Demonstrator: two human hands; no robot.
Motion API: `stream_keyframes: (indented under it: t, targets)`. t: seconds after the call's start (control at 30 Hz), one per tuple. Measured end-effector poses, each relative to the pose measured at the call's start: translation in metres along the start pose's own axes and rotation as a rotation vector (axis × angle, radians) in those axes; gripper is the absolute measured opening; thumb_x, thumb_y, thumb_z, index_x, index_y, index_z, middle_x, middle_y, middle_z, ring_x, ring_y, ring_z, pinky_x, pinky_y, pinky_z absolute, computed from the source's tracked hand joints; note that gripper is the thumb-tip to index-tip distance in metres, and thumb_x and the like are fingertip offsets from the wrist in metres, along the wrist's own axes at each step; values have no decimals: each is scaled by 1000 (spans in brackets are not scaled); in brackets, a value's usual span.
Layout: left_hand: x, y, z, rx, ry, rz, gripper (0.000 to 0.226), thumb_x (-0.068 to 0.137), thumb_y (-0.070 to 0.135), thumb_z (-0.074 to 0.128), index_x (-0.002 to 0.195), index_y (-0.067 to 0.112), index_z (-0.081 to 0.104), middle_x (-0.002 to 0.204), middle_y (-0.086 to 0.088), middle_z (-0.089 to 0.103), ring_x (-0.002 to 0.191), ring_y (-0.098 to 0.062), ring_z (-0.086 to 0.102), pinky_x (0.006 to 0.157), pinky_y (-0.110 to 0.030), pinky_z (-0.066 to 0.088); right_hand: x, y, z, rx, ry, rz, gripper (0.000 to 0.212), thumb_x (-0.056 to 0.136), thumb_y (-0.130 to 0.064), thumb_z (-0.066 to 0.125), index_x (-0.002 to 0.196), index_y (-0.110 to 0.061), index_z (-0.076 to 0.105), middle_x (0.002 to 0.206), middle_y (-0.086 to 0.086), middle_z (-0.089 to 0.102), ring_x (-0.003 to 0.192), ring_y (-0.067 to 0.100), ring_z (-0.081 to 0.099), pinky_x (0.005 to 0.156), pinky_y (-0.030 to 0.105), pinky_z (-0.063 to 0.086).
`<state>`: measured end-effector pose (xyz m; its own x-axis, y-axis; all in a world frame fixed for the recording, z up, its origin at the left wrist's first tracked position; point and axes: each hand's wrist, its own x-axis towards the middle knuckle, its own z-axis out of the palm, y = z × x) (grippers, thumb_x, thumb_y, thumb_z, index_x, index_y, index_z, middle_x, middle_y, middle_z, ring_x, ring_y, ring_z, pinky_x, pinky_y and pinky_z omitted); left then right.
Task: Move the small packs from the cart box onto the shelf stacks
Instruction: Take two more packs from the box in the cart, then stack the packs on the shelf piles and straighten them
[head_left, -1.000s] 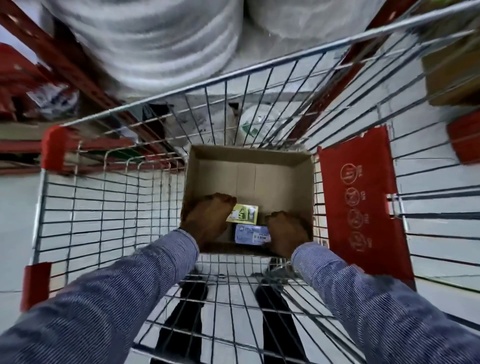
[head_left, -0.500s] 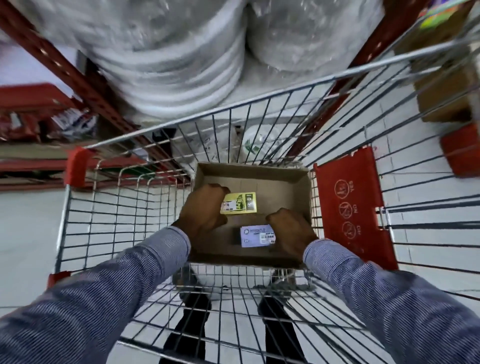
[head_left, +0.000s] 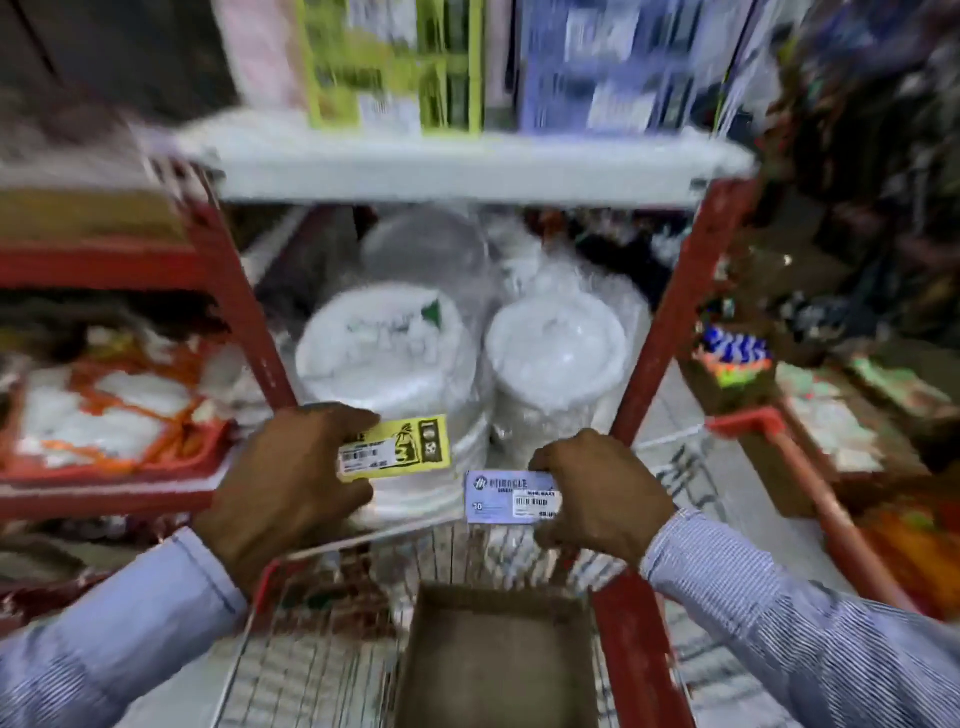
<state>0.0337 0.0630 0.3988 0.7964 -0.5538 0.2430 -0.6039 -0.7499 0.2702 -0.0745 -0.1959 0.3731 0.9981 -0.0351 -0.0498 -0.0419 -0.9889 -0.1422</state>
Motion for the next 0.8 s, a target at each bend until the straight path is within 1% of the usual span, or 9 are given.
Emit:
stream_keyframes:
  t: [0.07, 0.23, 0.3, 0.37, 0.4, 0.5, 0.6, 0.67, 0.8]
  targets:
    - [8, 4, -48, 49, 73, 8, 65, 46, 21, 91, 109, 21, 74, 95, -6, 79, 79, -30, 74, 68, -38, 61, 1, -9, -50, -18, 92, -4, 46, 51, -47, 77, 87, -21, 65, 82, 2, 69, 74, 24, 60, 60, 31, 50]
    - [29, 10, -150, 104, 273, 73, 62, 50, 32, 88, 110, 23, 73, 94, -1, 79, 79, -24, 74, 66, -37, 59, -1, -27, -163, -73, 334, -30, 42, 51, -49, 76, 84, -25, 64, 73, -5, 64, 67, 19, 54, 51, 28, 35]
    - [37, 12, -179, 116, 327, 83, 63, 52, 37, 88, 112, 25, 72, 99, 0, 78, 83, -22, 74, 69, -38, 60, -2, -31, -199, -71, 422, -33, 36, 50, -49, 75, 72, -27, 57, 64, -7, 55, 62, 17, 45, 50, 29, 32]
    - [46, 14, -199, 111, 381, 82, 64, 51, 39, 85, 112, 25, 73, 99, -1, 78, 84, -22, 74, 71, -35, 60, -2, -33, -227, -66, 486, -41, 39, 49, -49, 74, 59, -30, 41, 56, -7, 43, 57, 16, 38, 50, 31, 29]
    - [51, 16, -210, 111, 420, 94, 63, 50, 37, 84, 111, 25, 74, 98, 0, 79, 83, -21, 74, 70, -34, 59, -1, -34, -244, -72, 526, -42, 40, 48, -48, 73, 58, -29, 40, 55, -6, 42, 56, 17, 38, 50, 32, 30]
    - [73, 24, -233, 74, 482, 142, 64, 47, 35, 78, 109, 23, 74, 99, 1, 79, 85, -19, 74, 75, -34, 59, 4, -32, -282, -115, 625, -22, 35, 50, -48, 73, 70, -24, 56, 63, -4, 57, 63, 22, 51, 52, 32, 39]
    - [100, 32, -247, 43, 514, 182, 62, 51, 27, 85, 112, 23, 73, 104, 2, 78, 90, -18, 73, 81, -33, 58, 16, -23, -310, -111, 731, 12, 44, 55, -45, 78, 93, -23, 67, 83, -2, 69, 78, 24, 59, 66, 34, 50]
    - [119, 38, -251, 39, 536, 219, 59, 54, 20, 89, 110, 22, 73, 103, 1, 78, 90, -19, 73, 80, -33, 59, 28, -16, -322, -127, 772, 30, 49, 60, -43, 78, 104, -23, 66, 95, 0, 69, 87, 23, 60, 73, 35, 52]
    - [156, 48, -253, 53, 565, 294, 54, 62, 20, 90, 113, 20, 71, 105, 2, 77, 91, -16, 71, 78, -30, 57, 56, -2, -333, -182, 813, 60, 49, 70, -39, 78, 113, -21, 63, 105, 2, 69, 98, 23, 59, 81, 37, 52]
